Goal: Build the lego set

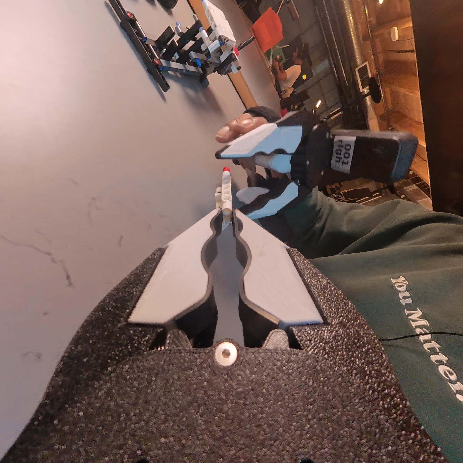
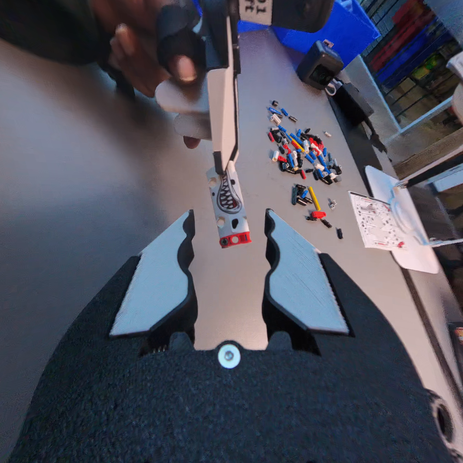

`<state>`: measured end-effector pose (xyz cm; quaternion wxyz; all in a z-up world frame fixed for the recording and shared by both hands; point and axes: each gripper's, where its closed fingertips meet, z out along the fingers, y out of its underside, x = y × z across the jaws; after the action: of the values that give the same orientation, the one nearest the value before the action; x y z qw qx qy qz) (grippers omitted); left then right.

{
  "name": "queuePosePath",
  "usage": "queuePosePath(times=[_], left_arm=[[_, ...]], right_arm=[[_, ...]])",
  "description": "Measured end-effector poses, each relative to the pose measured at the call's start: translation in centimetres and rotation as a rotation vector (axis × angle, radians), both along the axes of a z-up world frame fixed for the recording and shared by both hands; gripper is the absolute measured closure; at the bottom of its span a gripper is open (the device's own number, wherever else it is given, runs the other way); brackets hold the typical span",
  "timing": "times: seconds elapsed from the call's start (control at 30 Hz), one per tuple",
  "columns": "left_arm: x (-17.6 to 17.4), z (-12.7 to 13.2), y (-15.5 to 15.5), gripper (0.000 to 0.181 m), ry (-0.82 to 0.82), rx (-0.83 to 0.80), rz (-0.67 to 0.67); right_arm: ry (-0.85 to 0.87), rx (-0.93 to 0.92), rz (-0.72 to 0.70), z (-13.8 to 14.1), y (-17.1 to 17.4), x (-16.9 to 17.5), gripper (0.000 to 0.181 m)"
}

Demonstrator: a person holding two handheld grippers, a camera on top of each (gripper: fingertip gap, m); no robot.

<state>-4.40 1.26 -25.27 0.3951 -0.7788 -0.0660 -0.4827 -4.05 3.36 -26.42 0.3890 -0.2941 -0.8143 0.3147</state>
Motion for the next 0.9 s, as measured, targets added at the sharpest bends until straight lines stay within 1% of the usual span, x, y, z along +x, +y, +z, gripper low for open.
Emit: queuePosePath(times=[0.03, 0.07, 0.1, 0.13, 0.2, 0.23, 0.27, 0.37, 0.43, 0.47, 0.5, 0.53, 0.57, 0.6, 0.63, 0.67, 0.7, 0.73, 0.8, 0.87, 0.9], left_arm=[[0.1, -0.2, 0.1, 0.174, -0.004, -0.014, -0.003], [0.2, -0.4, 0.1, 0.174, -0.005, -0.025, -0.005], [0.2, -0.4, 0.1, 0.174, -0.008, -0.029, -0.006], [0.1, -0.5, 0.1, 0.174, -0.011, -0.035, -0.006], [0.0, -0.3, 0.1, 0.174, -0.037, -0.028, 0.000], [-0.3, 0.0, 0.2, 0.169, -0.036, -0.009, 0.014], [-1.0, 0.4, 0.3, 0.158, -0.006, 0.019, 0.038], [-3.6, 1.2, 0.8, 0.135, 0.190, 0.128, 0.115], [-4.8, 1.1, 0.9, 0.121, 0.321, 0.166, 0.154], [-5.0, 1.1, 0.9, 0.119, 0.368, 0.186, 0.164], [-5.2, 1.3, 0.9, 0.117, 0.408, 0.208, 0.181], [-5.5, 1.5, 0.9, 0.115, 0.450, 0.232, 0.203], [-6.0, 1.7, 1.0, 0.114, 0.498, 0.248, 0.236], [-6.7, 2.0, 1.0, 0.112, 0.552, 0.261, 0.283], [-7.4, 2.4, 1.0, 0.111, 0.600, 0.277, 0.327], [-8.1, 2.8, 0.9, 0.110, 0.635, 0.296, 0.365], [-8.7, 3.3, 0.9, 0.110, 0.663, 0.311, 0.403], [-9.3, 3.8, 0.8, 0.113, 0.688, 0.327, 0.437], [-10.6, 4.7, 0.9, 0.119, 0.735, 0.358, 0.502], [-11.6, 5.6, 1.5, 0.121, 0.787, 0.380, 0.540], [-12.1, 6.0, 2.0, 0.121, 0.815, 0.385, 0.550]], right_arm=[[0.008, 0.090, -0.002, -0.6, -0.2, -0.3, 0.132], [0.022, 0.165, 0.009, -1.0, -0.3, -0.5, 0.147], [0.036, 0.207, 0.024, -1.1, -0.5, -0.6, 0.155], [0.027, 0.214, 0.030, -1.2, -0.5, -0.7, 0.155], [-0.030, 0.121, 0.051, -1.0, -0.8, -0.4, 0.157], [-0.091, 0.068, 0.072, -1.1, -0.9, 0.0, 0.156], [-0.187, 0.020, 0.102, -1.5, -1.0, 0.7, 0.156], [-0.424, -0.046, 0.156, -3.1, -1.0, 2.0, 0.156], [-0.505, -0.031, 0.176, -4.1, -1.0, 2.0, 0.156], [-0.555, -0.021, 0.187, -4.7, -1.0, 2.3, 0.156], [-0.578, 0.003, 0.188, -5.2, -0.9, 2.2, 0.155], [-0.569, -0.010, 0.199, -5.0, -1.1, 2.0, 0.156], [-0.575, 0.003, 0.202, -5.0, -1.0, 2.1, 0.153], [-0.572, 0.017, 0.200, -5.0, -0.9, 2.1, 0.145], [-0.557, -0.003, 0.212, -4.5, -1.0, 2.0, 0.134], [-0.520, -0.041, 0.211, -3.4, -0.8, 1.5, 0.132], [-0.451, -0.077, 0.191, -1.7, -0.3, 0.5, 0.131], [-0.344, -0.103, 0.143, 0.6, 1.0, -1.1, 0.130], [-0.124, -0.143, -0.006, 5.6, 4.9, -4.9, 0.132], [0.088, -0.145, -0.198, 10.3, 10.4, -8.7, 0.132], [0.173, -0.134, -0.295, 12.2, 13.3, -10.4, 0.129]])
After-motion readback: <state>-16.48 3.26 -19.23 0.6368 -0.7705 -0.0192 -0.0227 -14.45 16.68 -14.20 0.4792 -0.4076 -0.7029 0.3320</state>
